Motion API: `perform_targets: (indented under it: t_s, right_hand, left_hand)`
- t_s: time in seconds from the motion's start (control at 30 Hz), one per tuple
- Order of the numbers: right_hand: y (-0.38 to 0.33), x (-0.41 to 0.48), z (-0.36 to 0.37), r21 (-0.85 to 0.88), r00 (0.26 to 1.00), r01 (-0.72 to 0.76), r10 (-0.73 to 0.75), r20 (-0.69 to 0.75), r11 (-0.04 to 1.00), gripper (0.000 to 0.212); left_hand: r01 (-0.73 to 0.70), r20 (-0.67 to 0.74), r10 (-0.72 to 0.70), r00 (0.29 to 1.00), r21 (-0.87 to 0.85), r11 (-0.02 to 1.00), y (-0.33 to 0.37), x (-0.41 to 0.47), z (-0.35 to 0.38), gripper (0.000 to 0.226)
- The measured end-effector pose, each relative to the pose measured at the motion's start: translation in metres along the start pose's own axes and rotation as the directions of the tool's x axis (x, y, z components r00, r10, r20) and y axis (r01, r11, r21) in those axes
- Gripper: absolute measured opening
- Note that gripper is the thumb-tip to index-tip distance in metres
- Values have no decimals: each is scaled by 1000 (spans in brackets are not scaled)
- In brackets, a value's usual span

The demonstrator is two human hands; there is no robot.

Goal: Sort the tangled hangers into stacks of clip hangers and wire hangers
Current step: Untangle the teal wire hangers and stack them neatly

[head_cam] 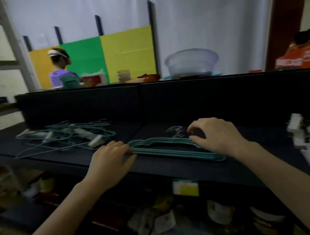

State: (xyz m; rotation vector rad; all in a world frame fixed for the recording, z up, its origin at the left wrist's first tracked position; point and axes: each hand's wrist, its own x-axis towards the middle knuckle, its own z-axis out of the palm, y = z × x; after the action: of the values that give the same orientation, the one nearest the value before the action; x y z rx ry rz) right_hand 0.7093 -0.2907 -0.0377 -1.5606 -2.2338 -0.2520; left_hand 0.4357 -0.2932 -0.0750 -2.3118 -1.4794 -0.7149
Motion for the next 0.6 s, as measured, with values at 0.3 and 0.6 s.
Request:
perform_targets:
  t_s: [0.3,0.6]
  right_hand:
    - [-179,82,65,129,994,104,-108,25,986,25]
    - [-262,146,103,154,993,85,-97,72,984,25]
  left_hand:
    - [112,4,-113,994,118,987,-168,-79,-51,26]
    - [166,-26,-164,986,103,981,-271,-103,-64,26]
